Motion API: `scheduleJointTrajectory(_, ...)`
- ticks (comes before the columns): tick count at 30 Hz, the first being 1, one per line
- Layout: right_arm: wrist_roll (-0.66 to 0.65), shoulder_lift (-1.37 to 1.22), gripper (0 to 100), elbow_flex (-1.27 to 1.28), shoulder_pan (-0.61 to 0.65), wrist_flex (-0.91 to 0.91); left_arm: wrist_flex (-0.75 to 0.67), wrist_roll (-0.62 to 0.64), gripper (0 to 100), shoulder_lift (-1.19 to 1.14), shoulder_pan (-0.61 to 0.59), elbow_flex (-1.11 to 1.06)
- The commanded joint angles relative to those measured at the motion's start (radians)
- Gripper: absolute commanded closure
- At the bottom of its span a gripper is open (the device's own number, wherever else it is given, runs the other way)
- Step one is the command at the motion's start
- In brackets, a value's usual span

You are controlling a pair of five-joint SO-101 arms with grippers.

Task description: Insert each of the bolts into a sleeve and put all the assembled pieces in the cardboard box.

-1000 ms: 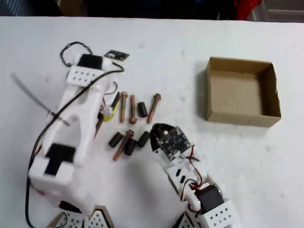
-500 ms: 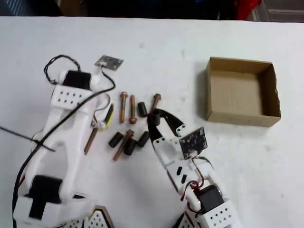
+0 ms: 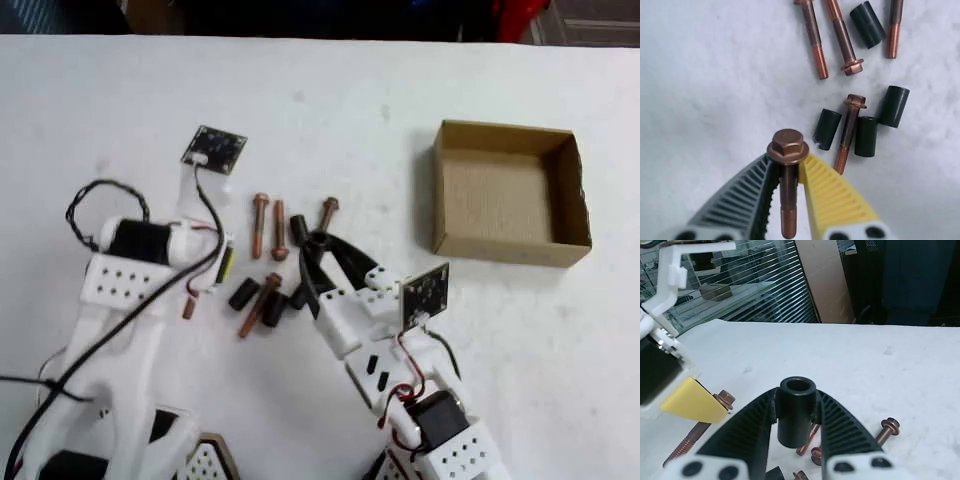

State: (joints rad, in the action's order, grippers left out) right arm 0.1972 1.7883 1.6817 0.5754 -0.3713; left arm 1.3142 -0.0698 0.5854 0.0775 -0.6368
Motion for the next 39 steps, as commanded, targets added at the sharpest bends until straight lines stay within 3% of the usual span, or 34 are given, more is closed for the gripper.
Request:
scheduleJointTrajectory(1,-0.038,0.008,98.1,0.008,0.008,-0.031,-0.114,0.012,98,0.111,0.008,-0.029)
scheduleJointTrajectory(9,-0.041,0.01,98.1,0.008,0.01,-0.157,-0.324,0.012,98,0.271,0.013,-0.112)
scheduleJointTrajectory(18,-0.046,0.005,98.1,0.008,0.008,-0.163,-0.575,0.014,98,0.409,0.054,-0.264)
scheduleJointTrajectory(25,-0.061,0.01,98.1,0.008,0.008,-0.186,-0.638,0.265,98,0.521,0.131,-0.276)
scheduleJointTrajectory(30,-0.227,0.01,98.1,0.008,0.008,-0.182,-0.697,0.273,98,0.562,0.137,-0.281)
scheduleJointTrajectory(39,-0.236,0.01,98.1,0.008,0.008,-0.035,-0.761,0.273,98,0.657,0.289,-0.282)
